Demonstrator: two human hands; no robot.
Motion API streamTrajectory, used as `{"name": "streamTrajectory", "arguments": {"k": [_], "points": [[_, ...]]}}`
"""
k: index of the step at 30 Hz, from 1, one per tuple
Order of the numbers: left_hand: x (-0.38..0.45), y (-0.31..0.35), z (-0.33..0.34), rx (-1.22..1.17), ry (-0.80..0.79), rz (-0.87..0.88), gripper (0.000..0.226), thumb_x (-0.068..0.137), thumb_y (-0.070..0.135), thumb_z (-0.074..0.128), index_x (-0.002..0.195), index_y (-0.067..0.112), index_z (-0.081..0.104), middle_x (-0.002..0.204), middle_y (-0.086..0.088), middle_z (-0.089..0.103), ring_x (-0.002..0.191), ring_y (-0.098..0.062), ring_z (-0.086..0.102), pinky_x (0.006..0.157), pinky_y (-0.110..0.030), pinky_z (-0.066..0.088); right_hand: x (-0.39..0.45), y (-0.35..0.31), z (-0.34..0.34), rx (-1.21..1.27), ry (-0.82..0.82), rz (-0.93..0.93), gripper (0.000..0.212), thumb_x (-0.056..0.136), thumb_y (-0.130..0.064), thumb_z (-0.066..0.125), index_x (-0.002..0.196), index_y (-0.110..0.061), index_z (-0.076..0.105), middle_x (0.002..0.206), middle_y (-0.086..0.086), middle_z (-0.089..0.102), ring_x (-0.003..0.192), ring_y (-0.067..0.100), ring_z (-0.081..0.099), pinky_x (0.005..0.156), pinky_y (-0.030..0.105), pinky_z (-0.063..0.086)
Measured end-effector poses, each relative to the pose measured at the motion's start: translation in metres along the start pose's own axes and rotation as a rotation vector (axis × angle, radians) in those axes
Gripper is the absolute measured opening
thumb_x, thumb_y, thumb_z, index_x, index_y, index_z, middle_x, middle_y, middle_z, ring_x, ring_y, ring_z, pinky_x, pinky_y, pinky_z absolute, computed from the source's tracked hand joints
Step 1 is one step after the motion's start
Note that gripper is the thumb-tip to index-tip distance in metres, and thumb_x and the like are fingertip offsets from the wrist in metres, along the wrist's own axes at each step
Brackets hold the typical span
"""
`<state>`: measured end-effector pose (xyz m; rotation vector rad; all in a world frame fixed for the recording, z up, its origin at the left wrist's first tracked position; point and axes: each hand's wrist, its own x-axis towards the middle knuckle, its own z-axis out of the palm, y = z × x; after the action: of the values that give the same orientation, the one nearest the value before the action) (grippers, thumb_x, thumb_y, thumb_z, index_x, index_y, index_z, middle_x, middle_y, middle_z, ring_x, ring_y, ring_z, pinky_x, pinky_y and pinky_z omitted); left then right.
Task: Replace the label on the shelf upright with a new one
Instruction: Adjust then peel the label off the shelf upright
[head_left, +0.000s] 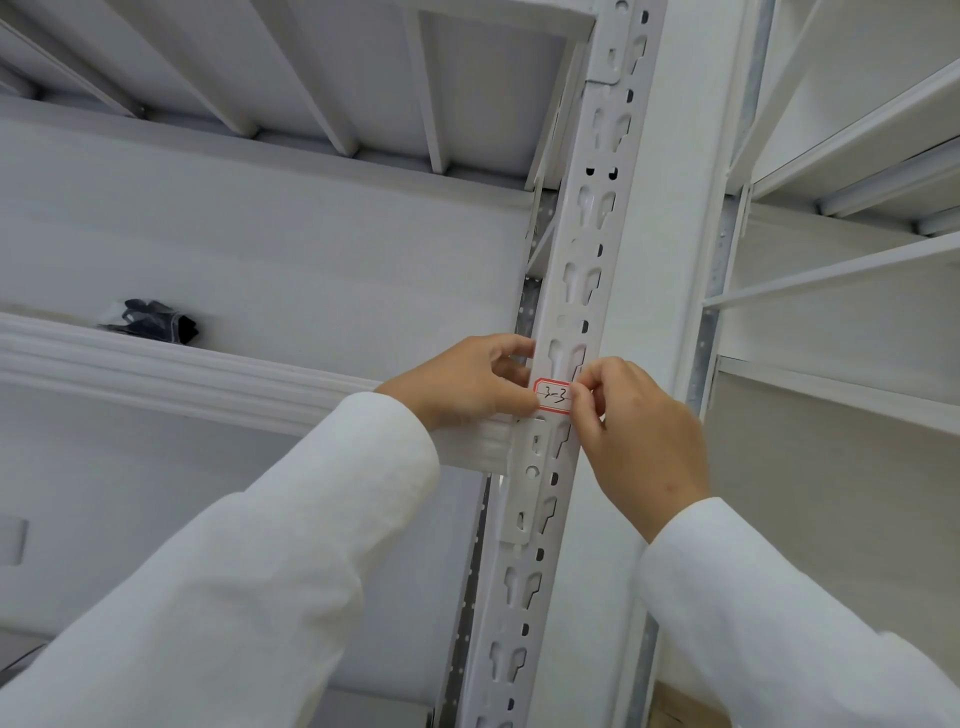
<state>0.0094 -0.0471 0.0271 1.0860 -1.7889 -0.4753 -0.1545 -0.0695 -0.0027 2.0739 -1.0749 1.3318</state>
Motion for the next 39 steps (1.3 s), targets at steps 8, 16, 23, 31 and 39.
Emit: {"name": "streamTrajectory", "arguments": {"k": [8,16,23,31,39], "points": [[0.0,0.0,0.0,0.009,0.001,-0.012,0.052,0.077,0.003,0.064,0.125,0.017,0.053,0.085,0.008,0.069,0.072,-0.006,0.064,0.083,-0.025,0.049,0.0,0.006,-0.005,0.109,0.018,0.004,0.015,0.093,-0.031,0.047,0.091,-0.021,0.058,0.078,-0.011,0.051,0.062,0.014,0.05,0.05,0.021,0.031],[0.0,0.002,0.0,0.008,0.012,-0.013,0.049,0.078,0.001,0.064,0.123,0.017,0.054,0.082,0.01,0.067,0.062,0.004,0.062,0.069,-0.012,0.049,-0.002,0.009,-0.009,0.088,0.04,-0.007,0.011,0.086,-0.037,0.058,0.088,-0.027,0.062,0.073,-0.009,0.052,0.059,0.016,0.053,0.048,0.019,0.032],[0.0,0.002,0.0,0.003,0.009,-0.009,0.048,0.078,0.001,0.063,0.123,0.018,0.055,0.085,0.007,0.069,0.067,-0.002,0.064,0.077,-0.019,0.051,-0.002,0.004,-0.008,0.085,0.034,0.023,0.011,0.088,-0.036,0.056,0.082,-0.027,0.061,0.07,-0.01,0.052,0.06,0.015,0.052,0.048,0.019,0.032],[-0.001,0.002,0.001,-0.011,0.007,-0.008,0.048,0.077,-0.003,0.062,0.12,0.017,0.057,0.086,0.006,0.07,0.066,-0.003,0.064,0.076,-0.02,0.052,0.002,-0.001,-0.008,-0.002,-0.042,0.055,0.016,0.092,-0.032,0.045,0.087,-0.022,0.057,0.078,-0.008,0.055,0.072,0.022,0.056,0.058,0.029,0.037],[0.001,0.001,0.0,-0.007,-0.006,-0.013,0.051,0.076,0.001,0.064,0.124,0.017,0.055,0.084,0.008,0.07,0.068,-0.002,0.065,0.083,-0.026,0.049,0.002,-0.003,-0.007,0.058,-0.059,0.093,0.013,0.091,-0.031,0.046,0.084,-0.023,0.054,0.078,-0.009,0.056,0.07,0.018,0.053,0.049,0.023,0.031]]}}
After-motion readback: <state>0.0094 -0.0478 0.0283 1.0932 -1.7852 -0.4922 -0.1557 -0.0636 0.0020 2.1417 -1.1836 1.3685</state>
